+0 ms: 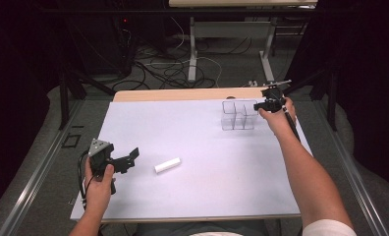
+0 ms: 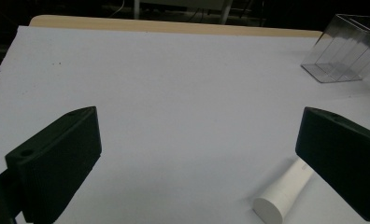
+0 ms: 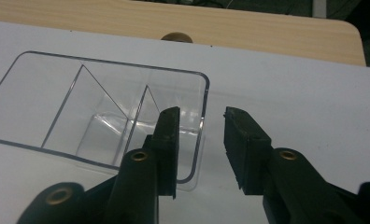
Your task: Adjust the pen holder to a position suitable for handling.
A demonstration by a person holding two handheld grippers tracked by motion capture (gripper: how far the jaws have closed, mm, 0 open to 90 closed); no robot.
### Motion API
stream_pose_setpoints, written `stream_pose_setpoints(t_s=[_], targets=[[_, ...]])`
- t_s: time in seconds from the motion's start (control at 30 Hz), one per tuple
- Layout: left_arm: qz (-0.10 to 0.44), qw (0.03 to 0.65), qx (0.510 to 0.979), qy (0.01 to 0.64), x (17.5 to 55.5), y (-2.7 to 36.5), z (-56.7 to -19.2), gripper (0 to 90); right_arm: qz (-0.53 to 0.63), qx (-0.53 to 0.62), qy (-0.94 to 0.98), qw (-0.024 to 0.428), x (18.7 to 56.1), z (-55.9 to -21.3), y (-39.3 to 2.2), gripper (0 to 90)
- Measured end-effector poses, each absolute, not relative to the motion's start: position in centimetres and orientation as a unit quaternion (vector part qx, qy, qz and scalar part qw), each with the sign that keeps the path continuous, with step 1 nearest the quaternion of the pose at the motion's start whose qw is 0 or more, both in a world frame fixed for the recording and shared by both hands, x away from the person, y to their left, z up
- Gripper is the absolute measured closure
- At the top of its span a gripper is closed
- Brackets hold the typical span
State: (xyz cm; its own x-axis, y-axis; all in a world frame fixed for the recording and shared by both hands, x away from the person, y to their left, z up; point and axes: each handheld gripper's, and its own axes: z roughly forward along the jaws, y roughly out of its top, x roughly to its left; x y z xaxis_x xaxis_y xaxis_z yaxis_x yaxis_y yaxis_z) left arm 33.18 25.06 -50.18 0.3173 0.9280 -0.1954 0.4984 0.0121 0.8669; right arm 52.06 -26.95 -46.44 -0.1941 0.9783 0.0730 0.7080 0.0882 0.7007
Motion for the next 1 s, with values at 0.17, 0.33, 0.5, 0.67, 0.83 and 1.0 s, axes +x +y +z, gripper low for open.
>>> stream_pose_setpoints(t_s=[0.17, 0.33, 0.5, 0.67, 0.83, 1.0], targets=[[0.23, 0.466, 0.664, 0.537, 33.2, 25.1, -50.2, 0.7, 0.298, 0.614, 0.703, 0.202, 52.6, -47.3, -27.1, 70.6], [0.23, 0.468, 0.661, 0.539, 33.1, 25.2, -50.2, 0.7, 0.292, 0.628, 0.696, 0.191, 52.8, -47.7, -27.0, 74.6], [0.229, 0.468, 0.661, 0.54, 33.1, 25.2, -50.2, 0.7, 0.292, 0.633, 0.692, 0.189, 53.1, -48.0, -26.9, 74.9], [0.226, 0.467, 0.662, 0.54, 33.2, 25.3, -50.3, 0.7, 0.282, 0.635, 0.694, 0.188, 53.3, -48.4, -26.5, 78.0], [0.224, 0.468, 0.662, 0.54, 33.1, 25.3, -50.3, 0.7, 0.278, 0.637, 0.695, 0.185, 53.4, -48.7, -26.3, 83.5], [0.224, 0.469, 0.662, 0.541, 33.1, 25.3, -50.3, 0.7, 0.276, 0.653, 0.681, 0.184, 53.4, -48.7, -26.1, 85.3]])
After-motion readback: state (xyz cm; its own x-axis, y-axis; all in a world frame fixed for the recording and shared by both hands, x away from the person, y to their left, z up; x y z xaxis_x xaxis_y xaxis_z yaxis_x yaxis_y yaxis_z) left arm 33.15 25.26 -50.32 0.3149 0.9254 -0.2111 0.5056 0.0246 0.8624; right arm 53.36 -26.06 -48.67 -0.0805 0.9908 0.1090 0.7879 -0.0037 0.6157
